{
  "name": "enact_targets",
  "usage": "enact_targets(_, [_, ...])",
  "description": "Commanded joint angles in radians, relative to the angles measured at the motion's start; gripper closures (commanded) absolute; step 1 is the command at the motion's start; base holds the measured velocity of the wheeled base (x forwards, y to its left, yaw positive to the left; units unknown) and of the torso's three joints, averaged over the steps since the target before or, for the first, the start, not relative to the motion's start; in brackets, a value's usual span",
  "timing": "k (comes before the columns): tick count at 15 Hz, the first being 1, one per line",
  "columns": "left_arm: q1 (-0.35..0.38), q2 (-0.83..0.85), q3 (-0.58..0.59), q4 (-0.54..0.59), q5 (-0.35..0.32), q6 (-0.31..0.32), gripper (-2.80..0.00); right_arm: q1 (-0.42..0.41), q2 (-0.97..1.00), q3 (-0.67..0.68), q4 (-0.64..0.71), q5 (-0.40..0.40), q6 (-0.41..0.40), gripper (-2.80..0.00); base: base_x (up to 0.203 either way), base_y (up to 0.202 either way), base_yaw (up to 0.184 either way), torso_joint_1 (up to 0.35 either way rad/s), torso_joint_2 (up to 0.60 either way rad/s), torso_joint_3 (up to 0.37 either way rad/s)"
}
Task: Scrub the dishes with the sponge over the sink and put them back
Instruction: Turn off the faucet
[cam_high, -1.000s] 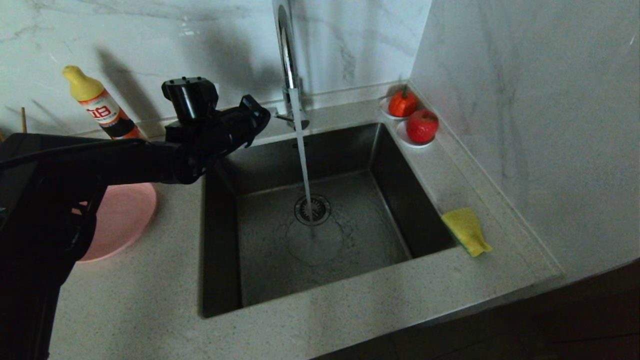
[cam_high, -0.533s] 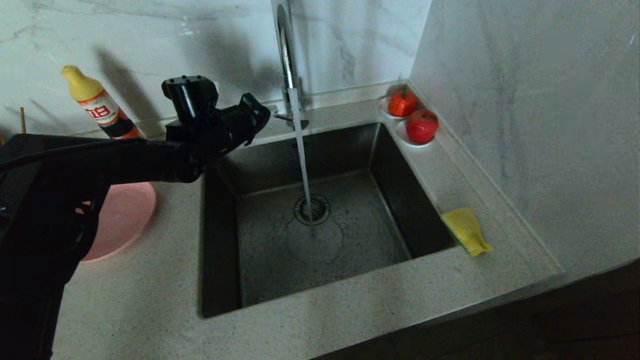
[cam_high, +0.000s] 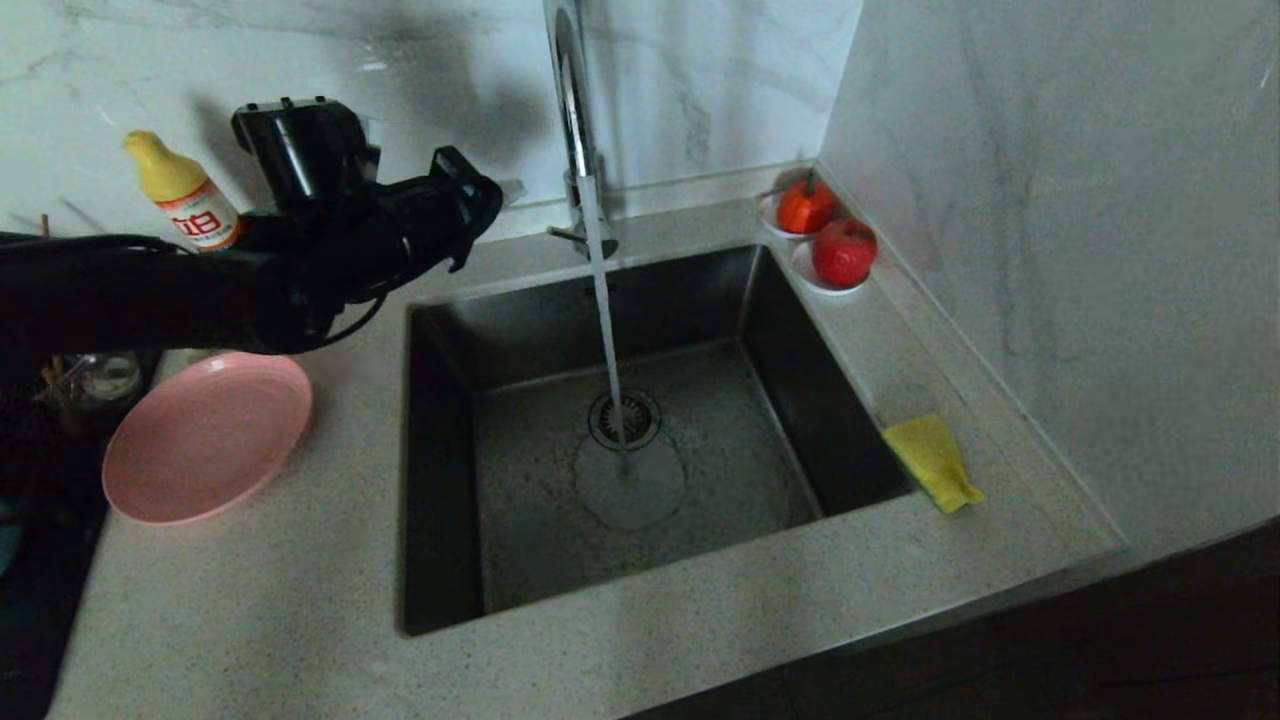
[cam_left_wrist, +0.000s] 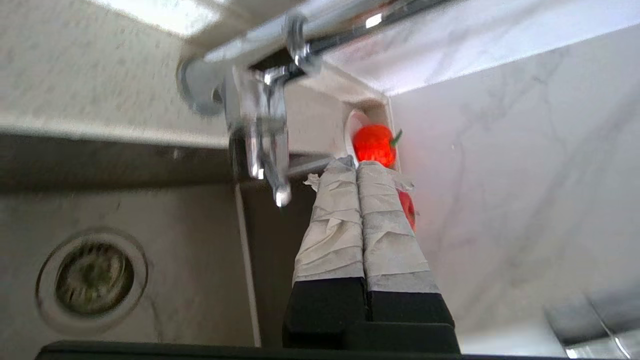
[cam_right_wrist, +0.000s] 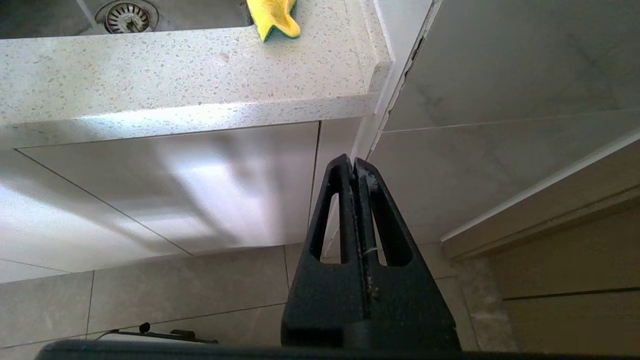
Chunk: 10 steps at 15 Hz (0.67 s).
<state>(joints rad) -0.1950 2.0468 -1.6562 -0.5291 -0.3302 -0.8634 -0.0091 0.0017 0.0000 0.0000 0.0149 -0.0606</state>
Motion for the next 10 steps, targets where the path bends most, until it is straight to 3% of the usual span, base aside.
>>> enact_targets(1, [-0.007,-0.077,0.118,-0.017,-0.004,-0.001,0.00,0.000,0.001,0.000,0.000,0.000,-0.001,0.00,0.000,0.000,0.000,0.000,0.00,0.000])
enact_targets(6, [-0.040,-0.084,0.294,-0.103,0.000,0.008,0.00,0.000,0.001,0.000,0.000,0.000,-0.001,0.00,0.000,0.000,0.000,0.000,0.00,0.000])
enact_targets(10, [-0.043,-0.063,0.309,-0.146,-0.004,0.007,0.00,0.000,0.001,0.000,0.000,0.000,-0.001,0.00,0.000,0.000,0.000,0.000,0.00,0.000])
